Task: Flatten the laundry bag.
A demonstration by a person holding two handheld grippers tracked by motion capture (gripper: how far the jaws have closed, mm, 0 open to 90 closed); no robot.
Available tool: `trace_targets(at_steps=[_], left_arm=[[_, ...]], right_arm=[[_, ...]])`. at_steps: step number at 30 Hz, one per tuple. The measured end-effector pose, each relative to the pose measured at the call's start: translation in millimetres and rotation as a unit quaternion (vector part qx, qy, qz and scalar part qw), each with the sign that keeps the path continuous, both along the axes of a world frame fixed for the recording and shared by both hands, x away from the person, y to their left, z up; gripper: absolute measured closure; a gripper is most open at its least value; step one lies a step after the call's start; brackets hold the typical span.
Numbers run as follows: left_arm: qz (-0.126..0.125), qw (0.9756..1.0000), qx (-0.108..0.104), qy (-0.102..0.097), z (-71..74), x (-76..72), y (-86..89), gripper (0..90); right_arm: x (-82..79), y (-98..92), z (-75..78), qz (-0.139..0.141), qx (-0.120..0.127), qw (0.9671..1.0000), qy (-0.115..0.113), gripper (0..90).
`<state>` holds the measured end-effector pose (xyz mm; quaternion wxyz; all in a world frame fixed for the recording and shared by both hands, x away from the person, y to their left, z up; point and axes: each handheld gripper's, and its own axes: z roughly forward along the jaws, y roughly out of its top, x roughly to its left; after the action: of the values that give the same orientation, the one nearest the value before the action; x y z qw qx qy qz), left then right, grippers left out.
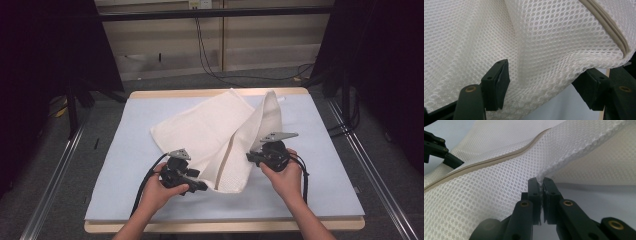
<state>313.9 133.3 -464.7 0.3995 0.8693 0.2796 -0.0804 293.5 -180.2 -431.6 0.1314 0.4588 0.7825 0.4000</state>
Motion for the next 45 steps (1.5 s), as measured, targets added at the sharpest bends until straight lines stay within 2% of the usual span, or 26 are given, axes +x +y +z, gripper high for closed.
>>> trace_targets(at_steps=[9, 10, 14, 21, 24, 28, 30, 31, 45], left_arm=[[-0.004, 1.0000, 0.002, 0.002, -0.2, 0.3, -0.4, 29.0], [-0.010, 0.9999, -0.011, 0.007, -0.8, 0.9, 0.0, 28.4], [-0.008, 0.9999, -0.006, 0.003, -0.2, 1.6, 0.8, 24.0], [-0.007, 0.9998, -0.021, 0.000, 0.3, 3.4, 3.6, 20.2], [-0.008, 0.9998, -0.017, -0.002, 0.7, 3.8, 4.2, 19.8], [-0.009, 0.9997, -0.023, -0.002, 0.4, 3.8, 4.0, 19.8], [-0.011, 0.9998, -0.018, -0.003, 1.0, 4.4, 4.8, 19.5], [-0.011, 0.9996, -0.026, -0.001, 0.3, 4.5, 4.8, 19.3], [-0.003, 0.9996, -0.029, 0.007, 5.3, 8.9, 13.8, 16.2]], right_arm=[[-7.9, -5.6, -5.8, -0.002, 0.007, 1.0000, 0.003, 85.8], [-8.8, -5.9, -6.2, -0.003, 0.007, 1.0000, 0.003, 85.8], [-11.0, -7.3, -7.6, -0.004, 0.009, 0.9999, 0.002, 85.8], [-15.0, -8.8, -8.0, -0.004, 0.009, 0.9999, 0.002, 85.8], [-15.5, -9.5, -7.7, -0.006, 0.012, 0.9999, 0.001, 85.8], [-15.2, -11.4, -7.6, -0.008, 0.013, 0.9999, 0.000, 85.9], [-15.3, -13.3, -7.3, -0.010, 0.016, 0.9998, 0.000, 85.9], [-15.5, -13.6, -7.1, -0.010, 0.016, 0.9998, 0.000, 85.9], [-18.2, -16.9, -11.1, -0.009, 0.020, 0.9997, 0.005, 85.9]])
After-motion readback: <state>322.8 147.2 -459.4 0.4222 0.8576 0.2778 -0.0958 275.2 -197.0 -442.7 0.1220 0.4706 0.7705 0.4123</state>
